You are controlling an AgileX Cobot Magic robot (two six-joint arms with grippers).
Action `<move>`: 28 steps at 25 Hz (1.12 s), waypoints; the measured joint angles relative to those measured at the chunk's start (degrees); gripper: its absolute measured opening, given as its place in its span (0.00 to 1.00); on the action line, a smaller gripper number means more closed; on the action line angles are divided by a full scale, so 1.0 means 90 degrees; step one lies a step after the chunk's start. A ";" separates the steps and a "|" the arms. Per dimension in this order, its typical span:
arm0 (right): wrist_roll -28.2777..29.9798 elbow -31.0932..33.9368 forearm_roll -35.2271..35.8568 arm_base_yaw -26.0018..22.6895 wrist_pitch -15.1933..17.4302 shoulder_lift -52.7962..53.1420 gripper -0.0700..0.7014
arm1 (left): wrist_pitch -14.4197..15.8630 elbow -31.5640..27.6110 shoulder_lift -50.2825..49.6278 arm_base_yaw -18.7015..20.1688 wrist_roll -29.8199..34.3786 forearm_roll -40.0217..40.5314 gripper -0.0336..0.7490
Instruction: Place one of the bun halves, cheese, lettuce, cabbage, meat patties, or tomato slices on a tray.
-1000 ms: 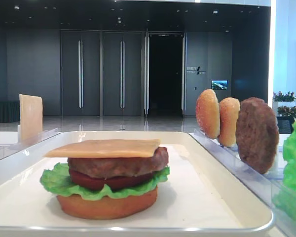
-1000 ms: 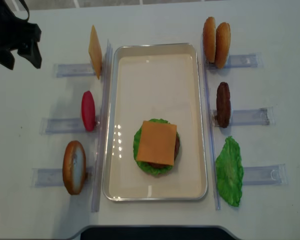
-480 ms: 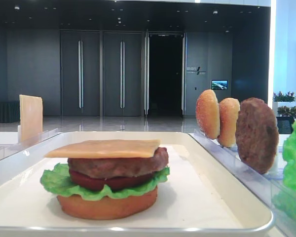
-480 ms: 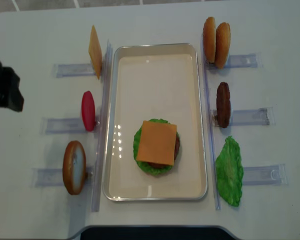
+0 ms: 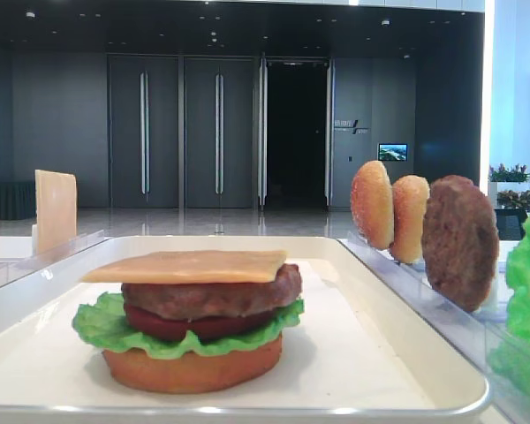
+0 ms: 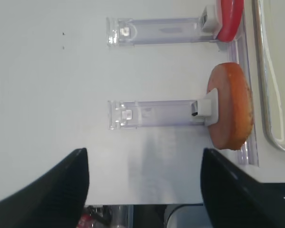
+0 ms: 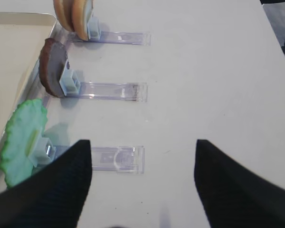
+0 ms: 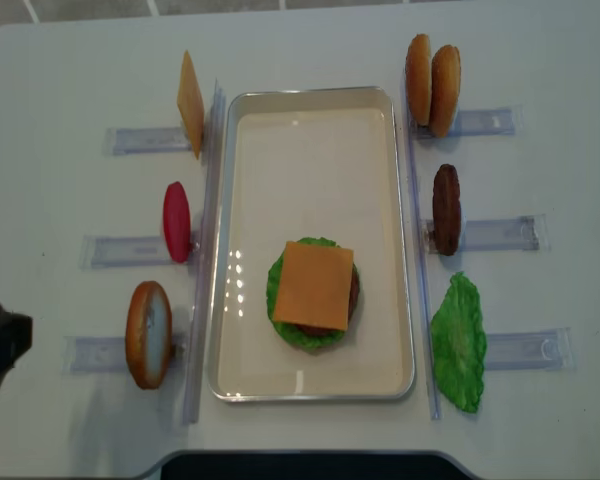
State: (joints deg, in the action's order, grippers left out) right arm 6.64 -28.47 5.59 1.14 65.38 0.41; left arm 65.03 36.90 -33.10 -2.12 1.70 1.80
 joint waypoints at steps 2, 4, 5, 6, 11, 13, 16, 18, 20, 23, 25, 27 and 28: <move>0.0000 0.0000 0.0000 0.0000 0.0000 0.0000 0.70 | -0.0020 -0.0206 0.0599 0.0000 0.0000 0.0000 0.75; 0.0000 0.0000 0.0000 0.0000 0.0000 0.0000 0.70 | -0.0027 -0.0352 0.1132 0.0000 0.0000 -0.0019 0.75; 0.0000 0.0000 0.0000 0.0000 0.0000 0.0000 0.70 | -0.0027 -0.0427 0.1416 0.0000 0.0000 -0.0051 0.75; 0.0000 0.0000 0.0000 0.0000 0.0000 0.0000 0.70 | -0.0027 -0.0491 0.1695 0.0000 0.0000 -0.0094 0.75; 0.0000 0.0000 0.0000 0.0000 0.0000 0.0000 0.70 | -0.0027 -0.0796 0.2878 0.0000 0.0000 -0.0200 0.75; 0.0000 0.0000 0.0000 0.0000 0.0000 0.0000 0.70 | -0.0027 -0.0905 0.3326 0.0000 0.0000 -0.0233 0.75; 0.0000 0.0000 0.0000 0.0000 0.0000 0.0000 0.70 | -0.0027 -0.1006 0.3748 0.0000 0.0000 -0.0251 0.75; 0.0000 0.0000 0.0000 0.0000 0.0000 0.0000 0.70 | -0.0027 -0.1013 0.3776 0.0000 0.0000 -0.0251 0.75; 0.0000 0.0000 0.0000 0.0000 0.0000 0.0000 0.70 | -0.0063 -0.1050 0.3783 0.0000 0.0000 -0.0251 0.75; 0.0000 0.0000 0.0000 0.0000 0.0000 0.0000 0.70 | -0.0107 -0.1072 0.3783 0.0000 0.0000 -0.0254 0.74; 0.0000 0.0000 0.0000 0.0000 -0.0006 0.0000 0.70 | -0.0120 -0.1077 0.3783 0.0000 0.0000 -0.0254 0.73; 0.0000 0.0000 0.0000 0.0000 -0.0006 0.0000 0.70 | -0.0128 -0.1077 0.3783 0.0000 0.0000 -0.0254 0.72; 0.0000 0.0000 0.0000 0.0000 -0.0006 0.0000 0.70 | -0.0128 -0.1077 0.3783 0.0000 0.0000 -0.0254 0.71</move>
State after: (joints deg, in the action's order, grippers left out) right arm 6.64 -28.47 5.59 1.14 65.33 0.41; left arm 63.88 27.21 0.95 -2.12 1.70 -0.49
